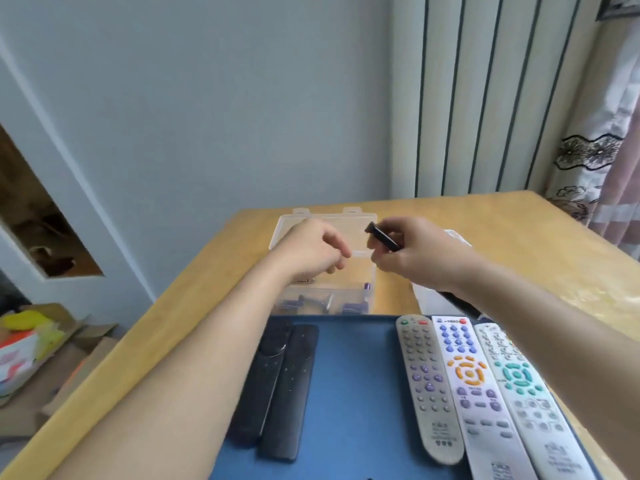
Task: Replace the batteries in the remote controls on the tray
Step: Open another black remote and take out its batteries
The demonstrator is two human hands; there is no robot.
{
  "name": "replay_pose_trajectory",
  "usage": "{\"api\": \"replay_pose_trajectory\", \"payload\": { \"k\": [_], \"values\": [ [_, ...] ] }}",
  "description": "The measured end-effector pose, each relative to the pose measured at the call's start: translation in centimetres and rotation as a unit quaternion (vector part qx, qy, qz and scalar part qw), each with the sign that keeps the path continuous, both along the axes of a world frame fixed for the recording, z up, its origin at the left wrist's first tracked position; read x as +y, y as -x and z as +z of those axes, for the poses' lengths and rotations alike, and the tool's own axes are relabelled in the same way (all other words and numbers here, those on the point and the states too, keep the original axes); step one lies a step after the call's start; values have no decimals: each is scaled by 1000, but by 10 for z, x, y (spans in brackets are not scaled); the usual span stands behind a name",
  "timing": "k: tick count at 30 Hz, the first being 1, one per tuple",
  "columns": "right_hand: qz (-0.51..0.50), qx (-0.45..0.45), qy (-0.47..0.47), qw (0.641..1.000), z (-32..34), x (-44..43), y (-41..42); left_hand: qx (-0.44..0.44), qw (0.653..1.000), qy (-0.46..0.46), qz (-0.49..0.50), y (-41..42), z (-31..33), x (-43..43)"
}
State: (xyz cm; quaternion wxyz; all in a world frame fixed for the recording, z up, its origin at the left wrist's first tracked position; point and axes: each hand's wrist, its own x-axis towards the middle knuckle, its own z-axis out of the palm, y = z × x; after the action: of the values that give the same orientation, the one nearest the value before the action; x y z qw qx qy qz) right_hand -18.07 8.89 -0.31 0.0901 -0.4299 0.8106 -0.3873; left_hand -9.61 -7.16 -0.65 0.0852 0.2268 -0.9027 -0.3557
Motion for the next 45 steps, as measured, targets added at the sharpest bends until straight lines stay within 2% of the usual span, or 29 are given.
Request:
{"api": "replay_pose_trajectory", "payload": {
  "k": [4,9,14,17,23,25,26,27,28,30,31,33,35,38,41,45],
  "values": [
    [40,49,-92,994,-4,-33,-12,-155,987,38,-16,-26,-4,-35],
    [46,113,-216,969,0,-74,-10,-196,980,32,-16,-14,-12,-49],
    [86,125,-365,919,-6,-112,-15,-275,952,129,-31,8,-20,-54],
    [82,159,-409,895,-14,-124,-21,-291,943,158,-43,16,-29,-62],
    [88,157,-410,894,-18,-131,-22,-229,959,164,10,10,-28,-64],
    [68,133,-373,916,-15,-131,-19,-155,979,124,39,2,-26,-65],
    [53,113,-336,934,-12,-130,-15,-93,992,67,57,-4,-25,-66],
    [35,91,-283,954,-6,-124,-10,-18,997,-16,73,-11,-21,-63],
    [23,61,-218,974,0,-116,-7,58,988,-123,79,-19,-17,-58],
    [1,-61,-60,996,14,-92,-8,178,930,-319,50,-38,-4,-40],
    [-5,-144,21,989,20,-74,-11,220,892,-394,32,-46,3,-27],
    [0,-285,143,948,28,-41,-22,275,823,-497,13,-59,9,-4],
    [10,-376,211,902,30,-11,-38,291,788,-543,0,-69,12,21],
    [23,-440,257,860,22,22,-63,277,777,-562,-54,-83,10,54],
    [22,-433,261,863,7,52,-82,252,793,-549,-82,-100,2,82],
    [23,-407,241,881,-11,78,-94,231,844,-476,-91,-116,-21,107]
  ]
}}
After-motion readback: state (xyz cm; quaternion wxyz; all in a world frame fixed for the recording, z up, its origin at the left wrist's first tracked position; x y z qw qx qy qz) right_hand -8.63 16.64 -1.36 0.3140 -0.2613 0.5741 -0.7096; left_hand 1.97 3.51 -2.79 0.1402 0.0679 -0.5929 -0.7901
